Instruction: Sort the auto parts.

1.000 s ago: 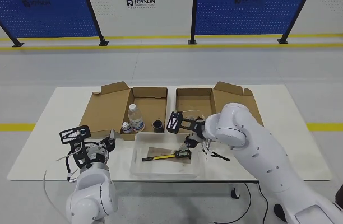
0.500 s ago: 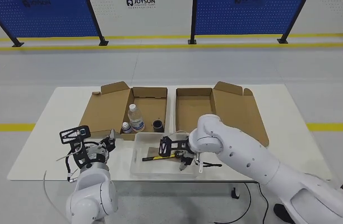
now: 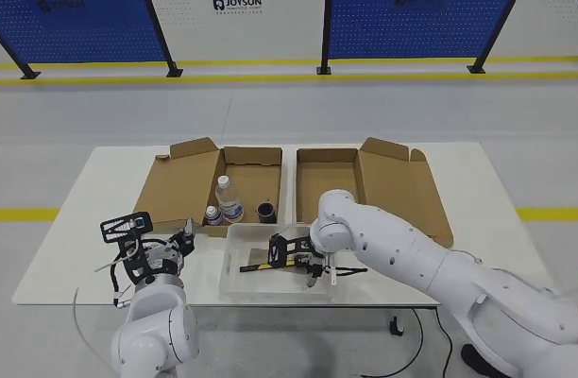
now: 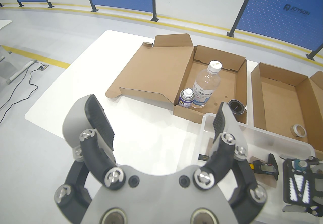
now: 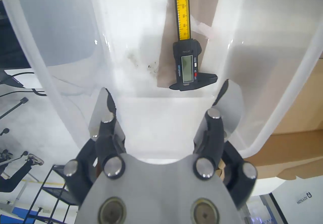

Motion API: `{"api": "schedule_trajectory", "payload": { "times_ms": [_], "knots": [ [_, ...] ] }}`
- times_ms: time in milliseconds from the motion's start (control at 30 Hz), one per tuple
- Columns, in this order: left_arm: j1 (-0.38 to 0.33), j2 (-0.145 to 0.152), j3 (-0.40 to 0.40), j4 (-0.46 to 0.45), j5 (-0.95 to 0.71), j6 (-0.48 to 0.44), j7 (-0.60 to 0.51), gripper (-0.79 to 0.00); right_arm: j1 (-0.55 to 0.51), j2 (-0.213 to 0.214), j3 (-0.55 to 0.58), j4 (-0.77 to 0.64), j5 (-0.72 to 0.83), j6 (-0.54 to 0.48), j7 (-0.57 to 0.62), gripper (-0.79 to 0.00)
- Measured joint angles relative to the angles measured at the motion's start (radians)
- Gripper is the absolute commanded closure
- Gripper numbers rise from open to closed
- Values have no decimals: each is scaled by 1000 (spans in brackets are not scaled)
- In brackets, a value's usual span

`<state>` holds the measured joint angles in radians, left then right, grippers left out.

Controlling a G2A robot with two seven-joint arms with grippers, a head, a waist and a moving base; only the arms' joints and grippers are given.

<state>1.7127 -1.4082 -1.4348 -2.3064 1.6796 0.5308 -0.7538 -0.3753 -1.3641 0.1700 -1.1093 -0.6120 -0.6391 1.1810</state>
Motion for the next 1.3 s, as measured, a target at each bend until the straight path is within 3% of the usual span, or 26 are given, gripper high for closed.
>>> {"api": "schedule_trajectory", "payload": {
  "times_ms": [67, 300, 367, 1000, 1300],
  "knots": [
    [0, 0, 0, 0, 0, 0, 0, -785, 2, -18, 0, 30, -6, -8, -8, -616],
    [0, 0, 0, 0, 0, 0, 0, -785, -6, -74, 0, 135, -59, -19, -19, -413],
    [0, 0, 0, 0, 0, 0, 0, -785, -8, -90, 0, 168, -69, -28, -28, -391],
    [0, 0, 0, 0, 0, 0, 0, -785, -11, -218, 0, 384, -153, -103, -102, -379],
    [0, 0, 0, 0, 0, 0, 0, -785, -14, -271, 0, 471, -177, -153, -153, -329]
  ]
}}
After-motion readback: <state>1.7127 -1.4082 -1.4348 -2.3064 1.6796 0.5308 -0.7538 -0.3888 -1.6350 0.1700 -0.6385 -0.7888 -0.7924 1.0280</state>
